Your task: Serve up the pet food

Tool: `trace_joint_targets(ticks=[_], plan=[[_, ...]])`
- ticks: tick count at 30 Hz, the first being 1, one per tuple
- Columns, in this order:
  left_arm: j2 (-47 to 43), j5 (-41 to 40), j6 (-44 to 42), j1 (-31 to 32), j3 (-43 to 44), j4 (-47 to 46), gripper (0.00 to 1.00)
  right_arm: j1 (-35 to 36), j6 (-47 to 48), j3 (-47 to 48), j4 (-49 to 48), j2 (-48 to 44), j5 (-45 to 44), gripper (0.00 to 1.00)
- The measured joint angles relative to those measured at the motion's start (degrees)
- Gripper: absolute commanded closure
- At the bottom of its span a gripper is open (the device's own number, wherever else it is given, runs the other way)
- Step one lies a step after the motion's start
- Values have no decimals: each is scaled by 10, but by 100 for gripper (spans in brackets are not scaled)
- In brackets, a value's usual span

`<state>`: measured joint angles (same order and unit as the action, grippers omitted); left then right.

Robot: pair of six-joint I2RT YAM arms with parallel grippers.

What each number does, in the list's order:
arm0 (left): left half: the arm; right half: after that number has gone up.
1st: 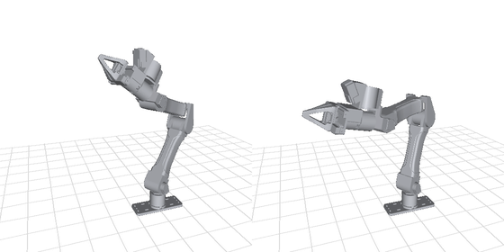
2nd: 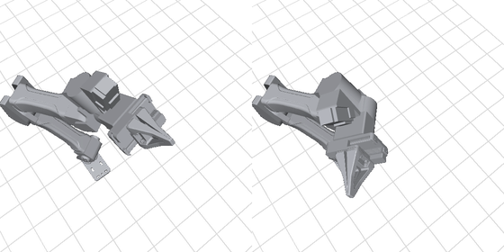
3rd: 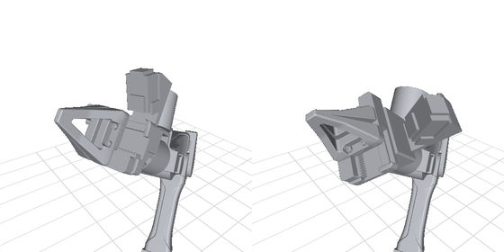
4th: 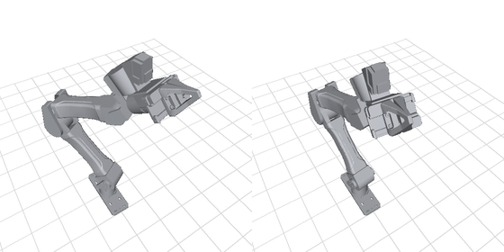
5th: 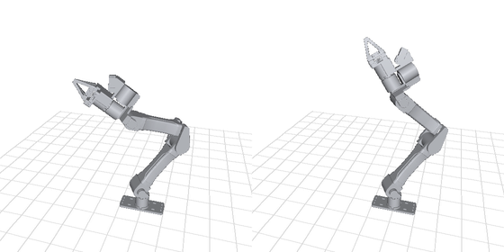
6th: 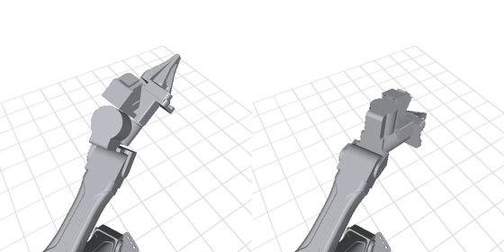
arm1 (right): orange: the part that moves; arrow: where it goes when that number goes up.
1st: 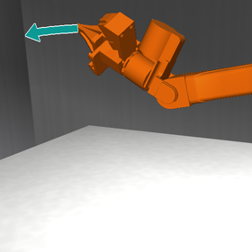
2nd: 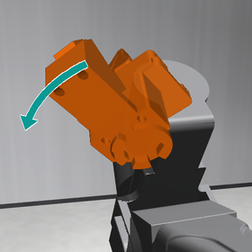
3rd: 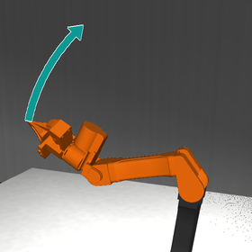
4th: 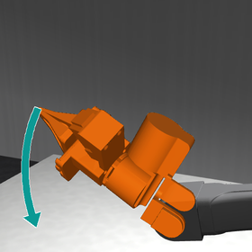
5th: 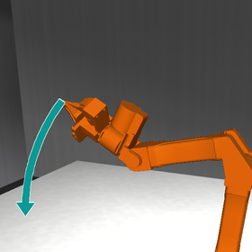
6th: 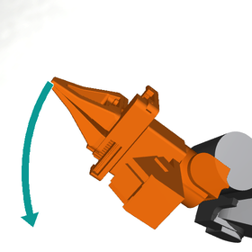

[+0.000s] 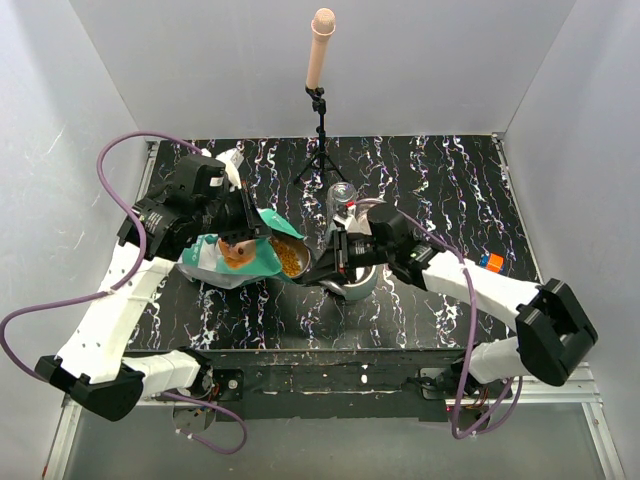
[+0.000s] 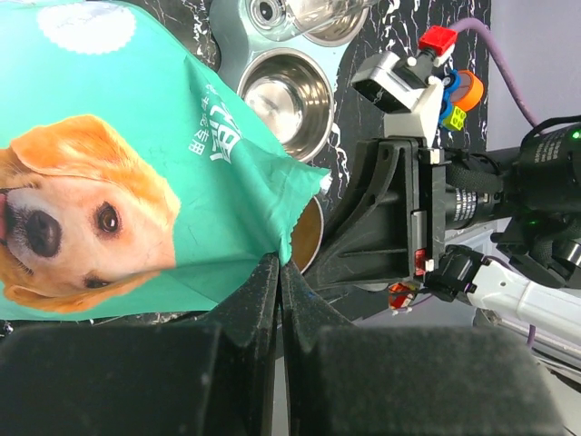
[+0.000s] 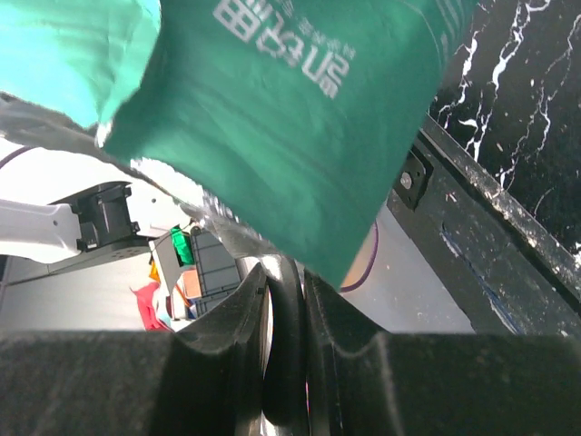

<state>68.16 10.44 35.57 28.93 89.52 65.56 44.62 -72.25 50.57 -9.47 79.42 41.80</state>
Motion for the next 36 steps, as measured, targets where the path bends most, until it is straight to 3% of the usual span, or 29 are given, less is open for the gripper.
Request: trace_joint_targets(ticks=[6,10,14,17,23,36], plan=[[0,-2,0,-1,4,1,100,-4,-28,-17,-31,-8,11,99],[0,-5,1,-1,5,1,100,-7,-17,-21,3,-48,3,99],[0,-5,5,-2,5,-2,100,-11,-20,5,-23,-3,22,99],[0,-4,7,-2,5,-2,100,-11,-11,-21,-2,-23,12,99],[-2,0,11,-2,5,-9,100,-20,-52,-49,-85,-12,31,99],[-27,7,21,-1,5,-52,100,-50,-15,-75,28,-57,24,99]])
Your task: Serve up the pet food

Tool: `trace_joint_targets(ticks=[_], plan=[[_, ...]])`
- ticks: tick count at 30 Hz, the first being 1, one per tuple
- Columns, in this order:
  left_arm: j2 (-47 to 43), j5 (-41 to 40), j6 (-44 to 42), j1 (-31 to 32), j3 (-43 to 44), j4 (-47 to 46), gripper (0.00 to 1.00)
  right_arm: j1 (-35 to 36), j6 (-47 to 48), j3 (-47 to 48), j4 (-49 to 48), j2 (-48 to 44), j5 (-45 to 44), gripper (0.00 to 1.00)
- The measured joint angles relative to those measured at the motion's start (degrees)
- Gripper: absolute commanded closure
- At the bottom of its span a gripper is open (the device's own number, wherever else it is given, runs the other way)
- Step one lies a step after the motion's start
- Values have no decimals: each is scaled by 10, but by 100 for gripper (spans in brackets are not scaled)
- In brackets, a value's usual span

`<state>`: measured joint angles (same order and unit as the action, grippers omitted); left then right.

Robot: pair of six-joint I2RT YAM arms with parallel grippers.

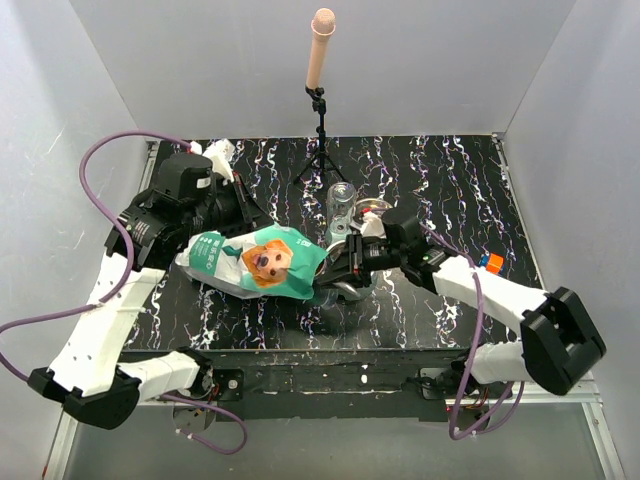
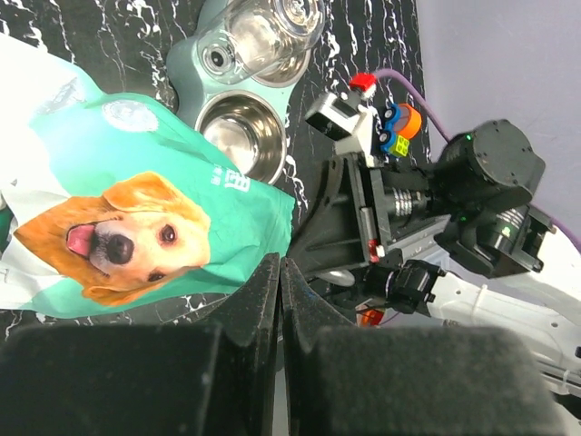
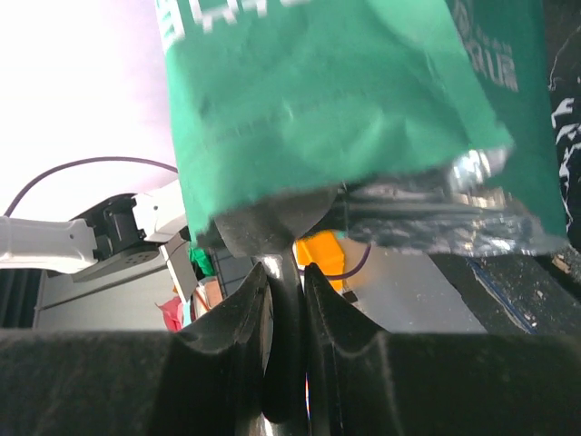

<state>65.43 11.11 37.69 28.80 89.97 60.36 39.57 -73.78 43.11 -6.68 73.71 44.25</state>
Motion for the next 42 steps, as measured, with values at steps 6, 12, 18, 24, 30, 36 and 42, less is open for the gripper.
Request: trace_joint_targets(ticks=[6,12,18,24,30,36,42], plan=[[10,44,-13,0,-8,0,71,-1,27,55,34,40,-7,99],[24,55,-40,45,-33,5,45,-1,30,59,43,36,-11,99],[62,-81,-79,224,-25,38,51,2,30,128,101,62,-11,99],[63,-200,-92,255,5,55,64,21,26,309,174,145,-15,99],[28,-282,-78,254,10,69,44,28,17,393,193,169,-21,99],[-1,-377,-36,254,10,92,46,37,14,427,206,191,-26,99],[6,-483,-6,254,60,130,31,44,18,462,211,221,-27,99]])
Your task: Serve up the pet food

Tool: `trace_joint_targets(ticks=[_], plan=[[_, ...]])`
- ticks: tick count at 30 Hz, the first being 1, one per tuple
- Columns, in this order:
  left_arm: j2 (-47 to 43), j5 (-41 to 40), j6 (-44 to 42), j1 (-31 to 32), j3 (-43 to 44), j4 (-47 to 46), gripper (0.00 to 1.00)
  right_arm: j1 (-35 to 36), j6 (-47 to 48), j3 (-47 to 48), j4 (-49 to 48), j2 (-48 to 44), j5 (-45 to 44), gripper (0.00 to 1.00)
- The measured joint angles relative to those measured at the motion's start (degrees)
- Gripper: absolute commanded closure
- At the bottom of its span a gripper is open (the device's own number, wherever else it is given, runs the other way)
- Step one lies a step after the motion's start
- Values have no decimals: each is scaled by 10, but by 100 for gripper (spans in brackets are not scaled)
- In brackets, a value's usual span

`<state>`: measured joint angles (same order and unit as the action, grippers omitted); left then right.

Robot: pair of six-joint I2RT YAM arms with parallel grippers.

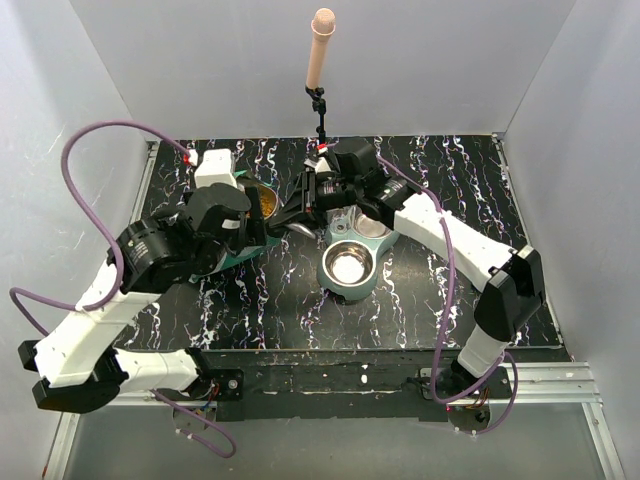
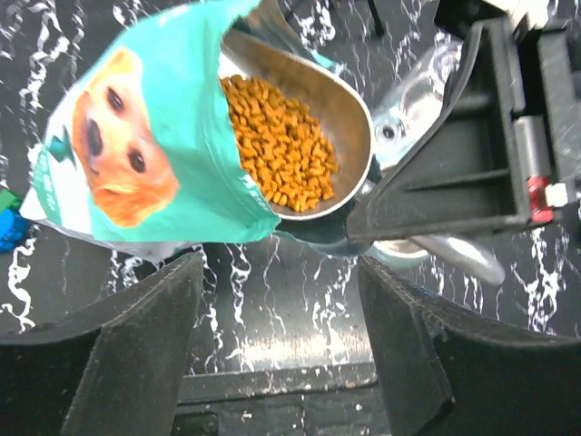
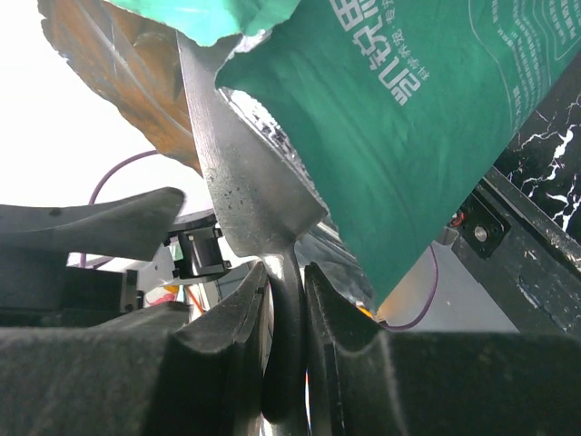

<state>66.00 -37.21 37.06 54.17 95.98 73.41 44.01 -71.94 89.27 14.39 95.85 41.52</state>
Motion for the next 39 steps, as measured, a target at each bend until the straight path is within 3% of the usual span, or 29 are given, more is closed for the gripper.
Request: trace_joint_targets(ticks=[8,17,30,37,39], plan=[[82,-30,-20,-45,137,16,43,3,11,24,7,21,2,99],[145,5,-90,-142,139,29,42,3,16,28,13,21,2,99],[163,-5,-142,-179,106,-26,69,4,29,42,27,29,2,99],[166,-11,-174,-191,97,-42,99,4,34,42,27,30,5,99],[166,-9,-185,-192,97,-44,100,3,37,40,26,30,5,99]])
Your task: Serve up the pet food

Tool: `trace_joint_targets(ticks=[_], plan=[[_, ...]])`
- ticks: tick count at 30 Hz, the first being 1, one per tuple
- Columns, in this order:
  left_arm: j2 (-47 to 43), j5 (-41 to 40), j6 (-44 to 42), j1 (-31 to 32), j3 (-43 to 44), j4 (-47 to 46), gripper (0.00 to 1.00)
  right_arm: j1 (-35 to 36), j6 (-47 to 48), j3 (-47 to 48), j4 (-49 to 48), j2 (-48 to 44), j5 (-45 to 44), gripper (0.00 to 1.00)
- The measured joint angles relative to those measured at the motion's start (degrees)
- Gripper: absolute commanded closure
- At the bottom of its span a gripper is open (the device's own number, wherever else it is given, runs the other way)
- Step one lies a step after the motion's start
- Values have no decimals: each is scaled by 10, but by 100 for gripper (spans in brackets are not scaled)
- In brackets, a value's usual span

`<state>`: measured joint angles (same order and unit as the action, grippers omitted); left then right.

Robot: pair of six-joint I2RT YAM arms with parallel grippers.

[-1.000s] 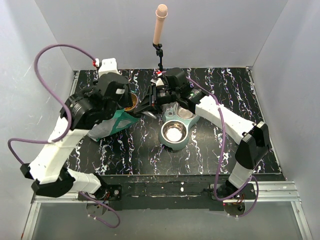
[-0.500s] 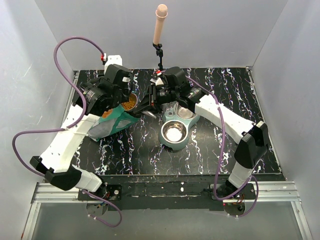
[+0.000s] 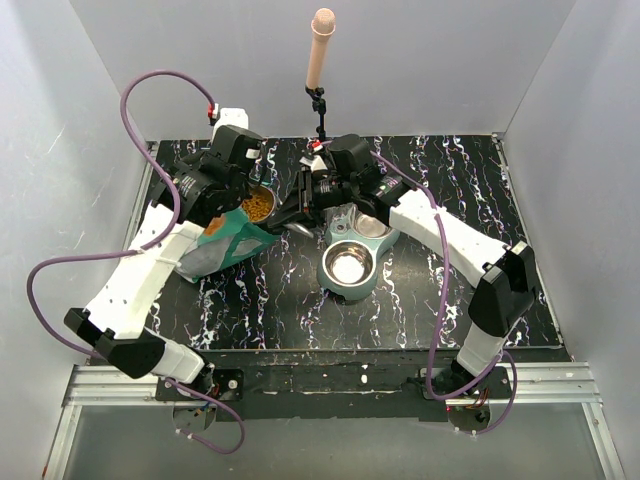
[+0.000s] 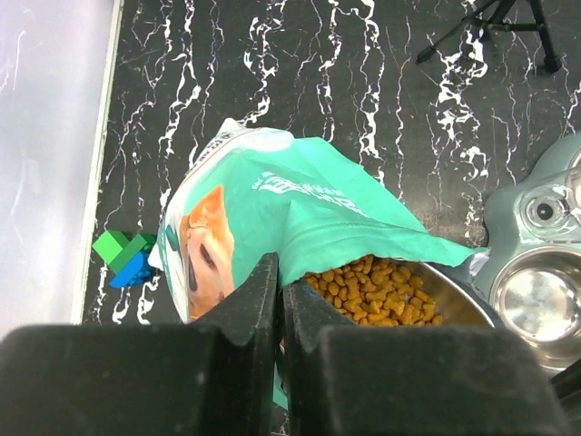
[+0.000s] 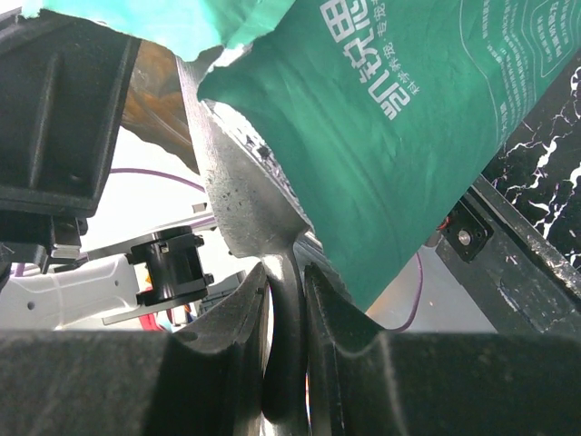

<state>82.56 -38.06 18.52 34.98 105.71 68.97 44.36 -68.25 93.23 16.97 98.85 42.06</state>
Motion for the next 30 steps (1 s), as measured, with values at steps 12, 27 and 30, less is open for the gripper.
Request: trace_joint_targets(ticks=[12,27,30], plan=[[-44,90,-23,-2,-53,-35,100,-36,37,-124,14,-130,23,99],[-80,162,4,-4,-97,-55,100,-107,77,-296,127,-364,61,99],[-80,156,15,-4,-97,-51,100,-138,86,-315,172,-431,61,99]])
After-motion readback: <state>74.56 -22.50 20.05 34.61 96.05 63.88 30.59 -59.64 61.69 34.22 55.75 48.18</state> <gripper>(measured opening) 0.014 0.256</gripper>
